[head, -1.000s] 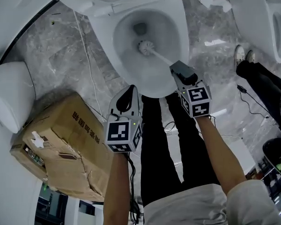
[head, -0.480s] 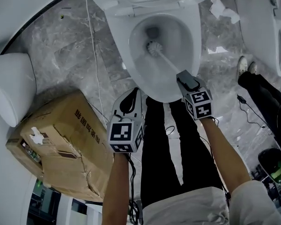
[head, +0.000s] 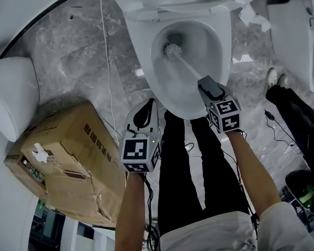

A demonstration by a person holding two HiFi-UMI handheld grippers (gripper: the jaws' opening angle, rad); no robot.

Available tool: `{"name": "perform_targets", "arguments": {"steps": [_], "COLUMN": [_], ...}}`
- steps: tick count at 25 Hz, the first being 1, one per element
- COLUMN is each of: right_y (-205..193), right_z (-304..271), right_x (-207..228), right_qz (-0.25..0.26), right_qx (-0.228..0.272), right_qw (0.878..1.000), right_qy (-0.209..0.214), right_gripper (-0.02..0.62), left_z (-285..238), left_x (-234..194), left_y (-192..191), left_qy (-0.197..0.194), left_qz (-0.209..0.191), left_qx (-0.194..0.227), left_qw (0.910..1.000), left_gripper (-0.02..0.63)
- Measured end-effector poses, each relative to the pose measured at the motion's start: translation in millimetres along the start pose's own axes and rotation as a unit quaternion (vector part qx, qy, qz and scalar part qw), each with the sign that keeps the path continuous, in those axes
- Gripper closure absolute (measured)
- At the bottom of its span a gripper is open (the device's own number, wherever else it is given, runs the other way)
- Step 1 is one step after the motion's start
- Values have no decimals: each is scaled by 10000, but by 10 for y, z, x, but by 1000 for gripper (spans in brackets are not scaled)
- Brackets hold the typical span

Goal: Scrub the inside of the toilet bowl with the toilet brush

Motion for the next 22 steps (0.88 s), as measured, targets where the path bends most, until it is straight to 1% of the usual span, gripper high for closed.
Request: {"name": "perform_targets", "arguments": {"steps": [5,9,13,16,19,22], "right_y": [169,326,385,398,441,506], "right_z": [-109,-196,-242,-234,-205,-194], "right_x": [-12,37,157,214,313,413], "right_qz": [-544,-955,-1795,-2209,-2431,-2423], "right_qx": [143,245,431,627,774,802], "right_qw": [9984,9951,9828,9733,9669,9668], "right_qy": [-36,-45,-23,-25,-82,-137], "right_gripper": [416,416,420,423,423,423], "left_z": [-26,-7,50,86,76,40], "left_x": [-91,-184,-202,-157,-85,-14], "left_y": [154,213,143,46,24,107], "left_qy": [-18,35,54,20,-33,-64], "left_qz": [-45,-75,-36,-63,-120,-164], "left_qx": [51,-1,-126,-276,-352,-264], "left_qw": [10000,10000,9999,9996,9993,9995], "left_gripper": [584,584,584,584,584,584]}}
Point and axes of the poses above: the fingertips, and each gripper's own axes: z backward along the fingers, x to its right, y out of its top, the point moved 9 cm from there along z, backward along the fingers, and after that the axes turned 1 degree about -z, right-handed, at the moved point
